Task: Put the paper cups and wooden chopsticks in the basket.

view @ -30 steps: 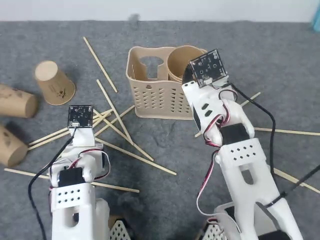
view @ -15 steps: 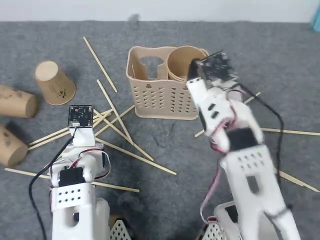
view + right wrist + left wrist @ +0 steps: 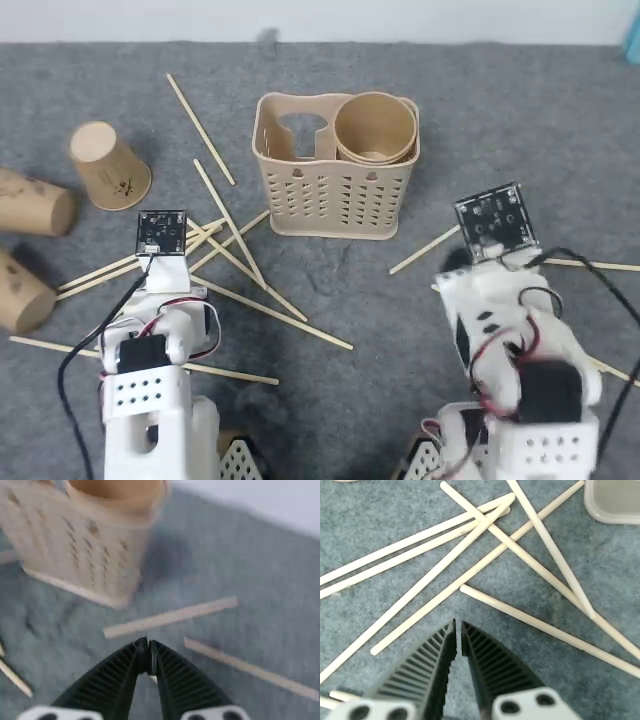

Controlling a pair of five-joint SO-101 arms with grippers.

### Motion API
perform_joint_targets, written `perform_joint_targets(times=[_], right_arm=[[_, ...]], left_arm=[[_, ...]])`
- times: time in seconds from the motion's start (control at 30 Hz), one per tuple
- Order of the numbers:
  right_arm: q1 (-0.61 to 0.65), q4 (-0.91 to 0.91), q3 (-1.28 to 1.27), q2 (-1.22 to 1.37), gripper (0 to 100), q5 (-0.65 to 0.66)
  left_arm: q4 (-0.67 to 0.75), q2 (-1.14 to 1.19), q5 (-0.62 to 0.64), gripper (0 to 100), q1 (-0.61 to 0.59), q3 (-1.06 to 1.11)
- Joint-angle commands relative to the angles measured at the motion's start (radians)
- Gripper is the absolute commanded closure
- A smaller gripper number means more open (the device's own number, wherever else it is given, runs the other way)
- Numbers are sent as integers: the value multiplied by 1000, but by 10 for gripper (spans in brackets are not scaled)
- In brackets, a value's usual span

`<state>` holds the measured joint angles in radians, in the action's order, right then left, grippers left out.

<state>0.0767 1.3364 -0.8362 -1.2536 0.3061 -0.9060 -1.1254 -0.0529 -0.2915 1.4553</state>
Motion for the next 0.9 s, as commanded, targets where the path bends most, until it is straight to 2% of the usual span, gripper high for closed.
perform_joint_targets(times=[0.0, 0.2, 0.33, 0.47, 0.63, 0.73, 0.87], right_arm=[[-113, -41, -195, -101, 991, 68], [-206, -260, -557, -312, 991, 68], [-209, -320, -779, -449, 991, 77], [-206, -219, -783, -568, 991, 78], [-166, -209, -792, -555, 991, 129], [-166, -205, -793, -561, 991, 132], [-166, -205, -793, -561, 991, 133]], left_arm=[[32, -20, -6, 988, -61, -15], [71, -21, 0, 988, -222, -56], [58, -12, -32, 988, -404, -142], [-64, -11, -164, 987, -548, -303], [-140, 38, -224, 987, -644, -532], [-158, 186, -238, 987, -672, -687], [-230, 494, -236, 987, -707, -972]])
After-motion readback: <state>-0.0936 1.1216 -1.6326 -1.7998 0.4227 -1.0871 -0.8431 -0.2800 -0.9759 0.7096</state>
